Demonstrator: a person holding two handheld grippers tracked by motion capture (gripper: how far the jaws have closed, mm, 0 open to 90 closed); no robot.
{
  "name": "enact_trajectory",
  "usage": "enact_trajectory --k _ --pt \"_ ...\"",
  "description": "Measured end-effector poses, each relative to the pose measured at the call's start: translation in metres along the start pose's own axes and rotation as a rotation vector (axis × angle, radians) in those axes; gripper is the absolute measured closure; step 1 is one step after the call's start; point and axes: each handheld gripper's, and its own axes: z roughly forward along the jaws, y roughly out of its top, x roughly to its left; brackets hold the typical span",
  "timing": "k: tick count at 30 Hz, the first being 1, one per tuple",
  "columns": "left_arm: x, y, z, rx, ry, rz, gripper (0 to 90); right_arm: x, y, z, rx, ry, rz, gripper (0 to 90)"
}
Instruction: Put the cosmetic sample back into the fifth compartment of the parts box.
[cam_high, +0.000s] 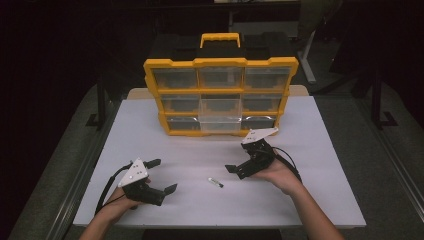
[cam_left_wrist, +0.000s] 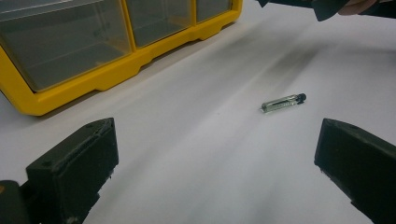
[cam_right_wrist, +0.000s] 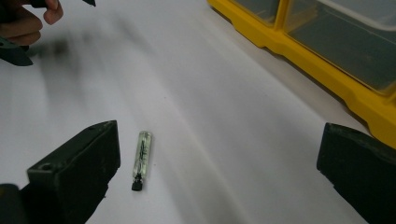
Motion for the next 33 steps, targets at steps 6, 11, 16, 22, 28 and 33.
enact_trajectory --k 6,11,16,22,28,33 --pt "-0.001 0.001 -0.001 -0.011 -0.015 -0.010 0.0 0.003 0.006 0.006 0.012 0.016 -0.015 0.0" --pt "-0.001 0.001 0.000 -0.003 -0.016 -0.007 0.0 0.006 0.009 0.013 0.021 0.031 -0.026 0.0" --pt "0.000 0.000 0.000 -0.004 -0.013 -0.006 0.0 0.011 0.013 0.020 0.043 0.045 -0.044 0.0" --pt "0.000 0.000 0.000 -0.005 -0.013 -0.010 0.0 0.016 0.017 0.028 0.056 0.061 -0.057 0.0" --pt "0.001 0.000 0.000 0.001 -0.010 0.000 0.0 0.021 0.018 0.036 0.075 0.081 -0.072 0.0" --pt "0.002 0.000 -0.001 -0.002 -0.009 -0.003 0.0 0.026 0.016 0.043 0.123 0.084 -0.087 0.0"
